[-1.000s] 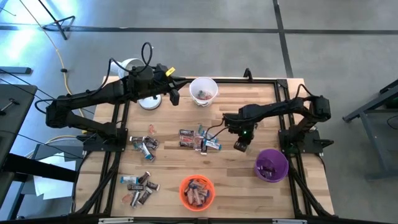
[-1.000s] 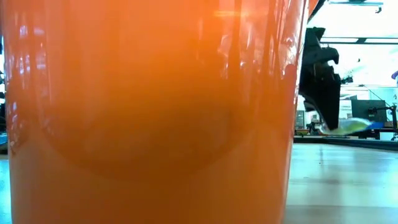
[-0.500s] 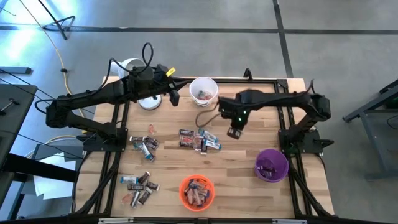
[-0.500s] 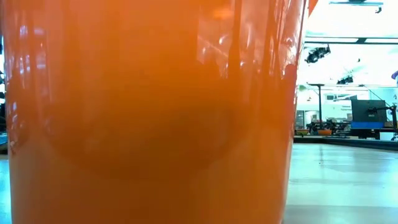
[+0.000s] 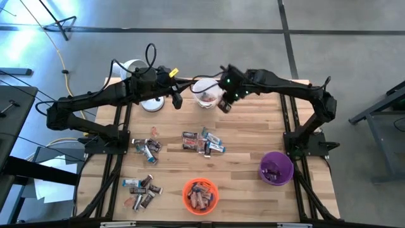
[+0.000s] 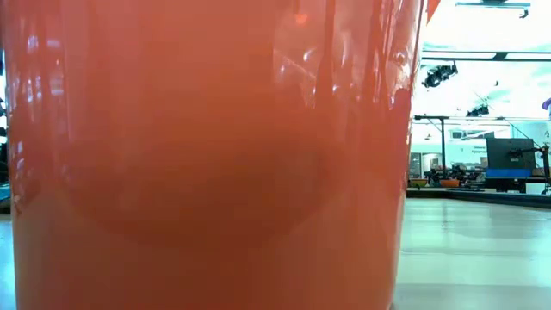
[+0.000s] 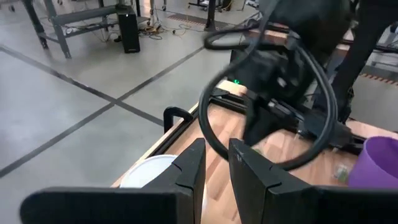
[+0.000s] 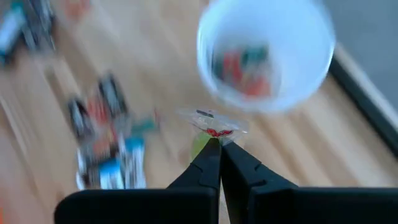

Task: Organize candy in baskets
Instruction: Put the green gummy into the white bucket, then adjust the dark purple bucket on the table

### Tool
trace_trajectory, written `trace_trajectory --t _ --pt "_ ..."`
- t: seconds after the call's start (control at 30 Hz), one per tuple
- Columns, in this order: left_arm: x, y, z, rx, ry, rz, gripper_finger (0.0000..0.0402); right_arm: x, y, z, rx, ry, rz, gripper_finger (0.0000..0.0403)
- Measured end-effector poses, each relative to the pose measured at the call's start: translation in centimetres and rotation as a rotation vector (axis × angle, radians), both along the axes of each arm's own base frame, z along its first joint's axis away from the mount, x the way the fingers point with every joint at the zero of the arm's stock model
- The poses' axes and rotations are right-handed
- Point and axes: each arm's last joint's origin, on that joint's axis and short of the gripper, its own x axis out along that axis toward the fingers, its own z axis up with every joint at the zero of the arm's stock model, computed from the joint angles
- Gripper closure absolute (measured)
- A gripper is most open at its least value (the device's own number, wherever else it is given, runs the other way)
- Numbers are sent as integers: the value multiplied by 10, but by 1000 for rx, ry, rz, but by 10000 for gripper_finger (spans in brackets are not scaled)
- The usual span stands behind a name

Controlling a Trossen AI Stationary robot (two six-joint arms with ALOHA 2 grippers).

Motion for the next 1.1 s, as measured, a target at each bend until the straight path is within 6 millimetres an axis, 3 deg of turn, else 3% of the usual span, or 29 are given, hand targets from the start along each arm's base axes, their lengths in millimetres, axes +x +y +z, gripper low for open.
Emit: trace_trajectory --t 0.33,0.73,1.1 --pt "-3 12 2 21 -15 44 346 15 -47 2 -120 -226 -79 403" --pt "-10 30 5 27 -48 143 346 37 -90 -43 -135 -212 -37 397" --pt "-11 32 5 2 -64 159 346 31 -98 -45 -65 -218 11 272"
